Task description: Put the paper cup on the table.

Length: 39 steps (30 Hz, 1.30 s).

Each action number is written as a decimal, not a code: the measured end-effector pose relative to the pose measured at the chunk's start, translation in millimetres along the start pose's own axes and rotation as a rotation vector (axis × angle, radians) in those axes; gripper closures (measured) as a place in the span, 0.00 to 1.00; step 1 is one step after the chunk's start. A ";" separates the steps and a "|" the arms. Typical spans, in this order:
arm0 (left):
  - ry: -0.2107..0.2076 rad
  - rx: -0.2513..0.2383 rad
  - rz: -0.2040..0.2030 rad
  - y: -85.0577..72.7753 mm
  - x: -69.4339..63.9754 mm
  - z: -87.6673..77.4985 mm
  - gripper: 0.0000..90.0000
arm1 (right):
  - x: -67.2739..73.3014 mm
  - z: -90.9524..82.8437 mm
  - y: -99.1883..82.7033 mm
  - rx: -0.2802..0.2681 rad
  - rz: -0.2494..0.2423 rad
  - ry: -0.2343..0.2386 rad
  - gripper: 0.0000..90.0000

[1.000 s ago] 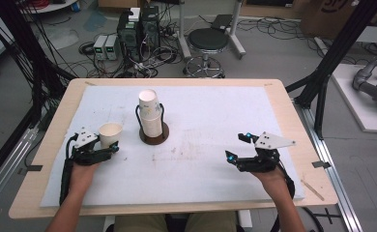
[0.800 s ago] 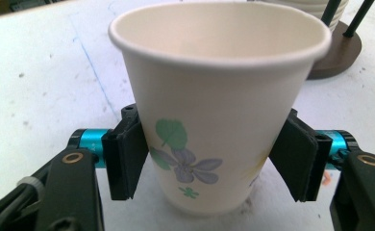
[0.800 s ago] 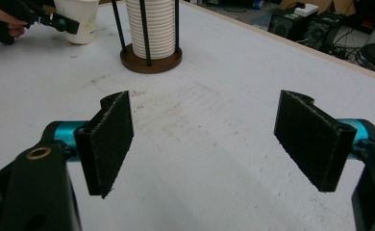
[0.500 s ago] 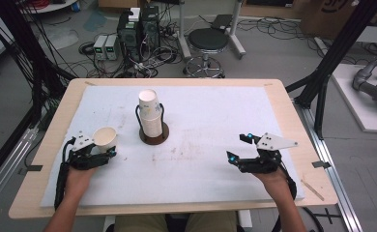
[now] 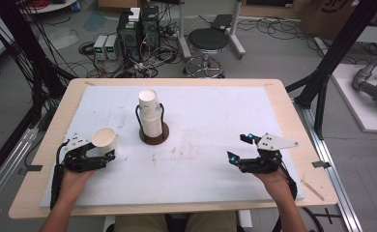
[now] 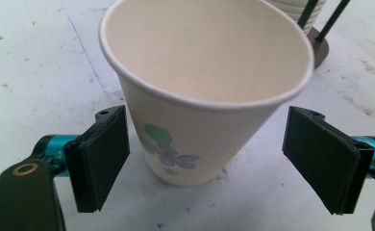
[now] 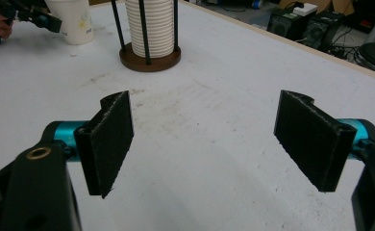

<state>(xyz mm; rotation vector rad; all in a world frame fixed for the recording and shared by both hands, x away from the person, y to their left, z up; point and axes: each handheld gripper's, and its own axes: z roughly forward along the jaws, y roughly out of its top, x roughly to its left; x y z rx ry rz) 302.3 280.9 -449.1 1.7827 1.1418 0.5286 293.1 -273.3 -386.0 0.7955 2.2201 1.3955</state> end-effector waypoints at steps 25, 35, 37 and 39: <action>-0.170 -0.340 0.077 33.1 -34.3 -42.2 0.18 | -6.1 2.3 -14.2 0.066 0.047 -0.029 0.24; -0.280 -0.371 0.157 44.1 -75.6 -19.3 0.19 | -5.2 -3.3 -18.2 0.059 0.059 -0.033 0.24; -0.291 -0.360 0.171 44.0 -79.4 -15.6 0.19 | -4.3 -6.1 -18.1 0.055 0.061 -0.039 0.24; -0.301 -0.353 0.179 43.0 -83.4 -12.1 0.19 | -4.4 -8.9 -17.8 0.046 0.055 -0.043 0.24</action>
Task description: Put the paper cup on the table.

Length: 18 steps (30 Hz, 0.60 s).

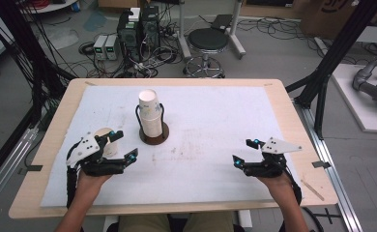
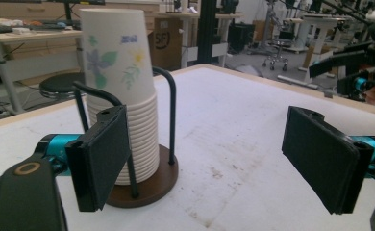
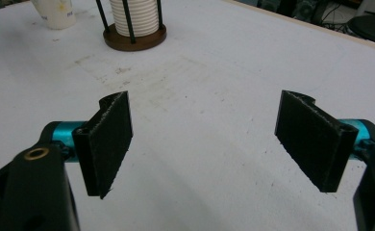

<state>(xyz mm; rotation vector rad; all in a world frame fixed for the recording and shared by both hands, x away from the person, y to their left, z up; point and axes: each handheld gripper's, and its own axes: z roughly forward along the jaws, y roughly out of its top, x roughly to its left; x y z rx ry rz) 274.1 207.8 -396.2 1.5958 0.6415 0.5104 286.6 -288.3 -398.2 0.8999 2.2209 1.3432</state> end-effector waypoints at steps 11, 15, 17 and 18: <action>-0.022 0.022 0.008 -10.3 -4.0 5.6 0.19 | 2.3 -4.4 -1.6 -0.005 0.012 -0.008 0.24; -0.014 0.031 0.011 -12.5 -2.8 3.8 0.19 | 2.5 -3.9 -0.8 -0.005 0.014 -0.011 0.24; -0.010 0.033 0.010 -13.5 -2.5 3.7 0.19 | 2.4 -3.3 -0.6 -0.008 0.014 -0.011 0.24; -0.007 0.036 0.010 -13.9 -2.3 3.3 0.19 | 2.6 -3.1 -0.6 -0.006 0.017 -0.011 0.24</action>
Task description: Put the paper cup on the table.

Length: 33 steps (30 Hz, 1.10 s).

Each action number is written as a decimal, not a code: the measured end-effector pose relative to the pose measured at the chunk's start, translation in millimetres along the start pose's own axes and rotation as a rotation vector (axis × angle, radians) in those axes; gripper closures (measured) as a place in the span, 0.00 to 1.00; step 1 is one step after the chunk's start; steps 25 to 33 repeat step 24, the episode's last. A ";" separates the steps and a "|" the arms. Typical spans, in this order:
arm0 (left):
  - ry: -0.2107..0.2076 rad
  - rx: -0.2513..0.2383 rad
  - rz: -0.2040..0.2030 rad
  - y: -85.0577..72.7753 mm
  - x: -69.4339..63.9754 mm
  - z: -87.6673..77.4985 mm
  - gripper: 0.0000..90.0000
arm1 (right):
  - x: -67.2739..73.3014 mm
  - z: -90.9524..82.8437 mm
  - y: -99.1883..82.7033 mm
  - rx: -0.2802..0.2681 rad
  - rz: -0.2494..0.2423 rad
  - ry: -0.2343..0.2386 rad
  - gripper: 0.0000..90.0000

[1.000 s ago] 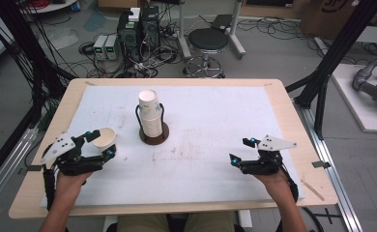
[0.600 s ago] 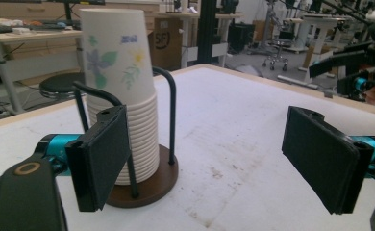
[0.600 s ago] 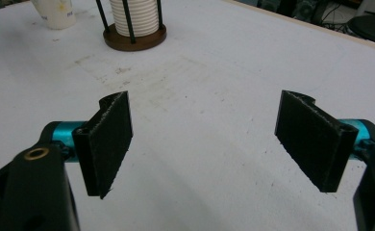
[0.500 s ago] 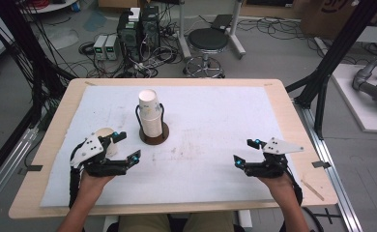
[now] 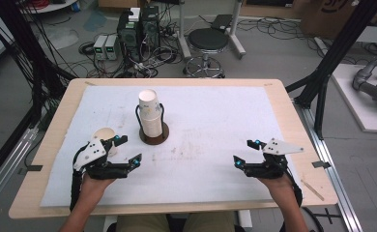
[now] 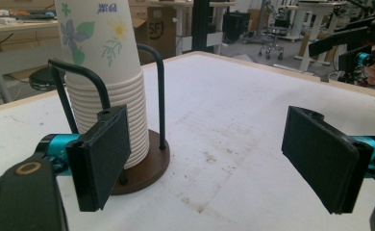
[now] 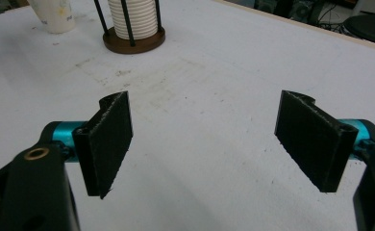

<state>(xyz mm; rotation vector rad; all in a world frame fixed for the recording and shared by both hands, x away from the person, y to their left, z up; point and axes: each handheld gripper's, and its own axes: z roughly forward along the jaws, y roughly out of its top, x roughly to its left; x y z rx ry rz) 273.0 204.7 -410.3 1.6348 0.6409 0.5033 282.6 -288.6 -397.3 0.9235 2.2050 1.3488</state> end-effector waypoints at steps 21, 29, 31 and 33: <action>0.017 -0.001 0.000 -2.8 1.8 0.4 0.20 | -0.6 1.1 1.1 -0.006 -0.004 0.000 0.24; 0.021 -0.003 -0.006 -3.4 2.1 -0.2 0.20 | -0.9 2.0 1.4 -0.006 -0.008 0.003 0.24; 0.021 -0.003 -0.006 -3.4 2.1 -0.2 0.20 | -0.9 2.0 1.4 -0.006 -0.008 0.003 0.24; 0.021 -0.003 -0.006 -3.4 2.1 -0.2 0.20 | -0.9 2.0 1.4 -0.006 -0.008 0.003 0.24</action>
